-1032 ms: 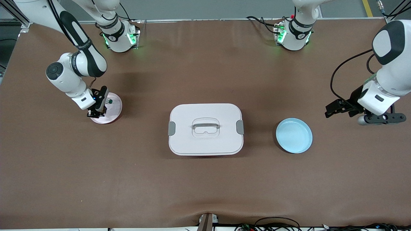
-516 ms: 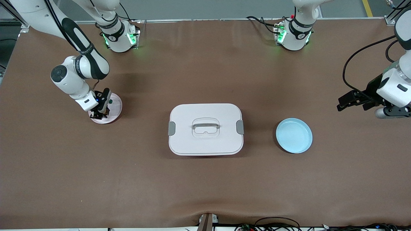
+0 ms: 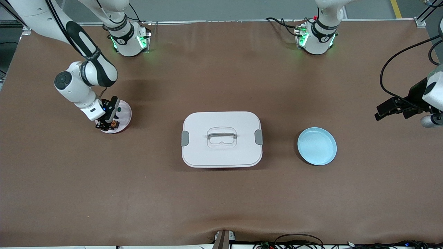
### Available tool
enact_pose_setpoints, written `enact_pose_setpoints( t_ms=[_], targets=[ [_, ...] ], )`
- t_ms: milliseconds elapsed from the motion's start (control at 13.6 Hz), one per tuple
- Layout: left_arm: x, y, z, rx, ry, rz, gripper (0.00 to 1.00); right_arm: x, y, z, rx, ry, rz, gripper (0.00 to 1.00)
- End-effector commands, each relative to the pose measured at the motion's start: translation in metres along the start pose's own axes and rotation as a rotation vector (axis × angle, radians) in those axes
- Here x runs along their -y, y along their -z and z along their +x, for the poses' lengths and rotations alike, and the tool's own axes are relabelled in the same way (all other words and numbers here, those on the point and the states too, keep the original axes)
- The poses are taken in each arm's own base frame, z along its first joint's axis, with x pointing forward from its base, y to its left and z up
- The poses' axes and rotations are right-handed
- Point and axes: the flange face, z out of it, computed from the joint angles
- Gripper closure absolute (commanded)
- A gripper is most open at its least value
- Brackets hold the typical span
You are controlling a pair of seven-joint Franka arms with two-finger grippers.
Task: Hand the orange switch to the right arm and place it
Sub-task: 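Lower the switch onto the white plate and open the right gripper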
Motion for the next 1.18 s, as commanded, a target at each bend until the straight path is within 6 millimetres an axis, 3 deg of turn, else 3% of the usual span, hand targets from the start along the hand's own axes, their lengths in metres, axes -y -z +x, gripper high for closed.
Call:
enact_pose_setpoints(
  t_ms=[0,221,516,737,1105],
  targets=[
    [0.004,0.010,-0.001,-0.003,-0.018,0.019,0.00,-0.003,0.007,-0.003,0.005,-0.011,-0.001,0.00],
    [0.004,0.011,-0.001,-0.004,-0.016,0.018,0.00,-0.011,0.028,-0.001,0.023,-0.037,0.035,0.00],
    [-0.002,0.010,-0.001,-0.004,-0.024,0.020,0.00,-0.040,0.065,0.005,0.045,-0.076,0.111,0.00],
    [-0.008,0.008,-0.001,-0.002,-0.015,0.035,0.00,-0.063,0.120,0.018,0.074,-0.117,0.117,0.00],
    [-0.014,0.012,-0.005,-0.007,-0.023,0.048,0.00,-0.116,0.214,0.008,0.124,-0.184,0.227,0.00]
  ],
)
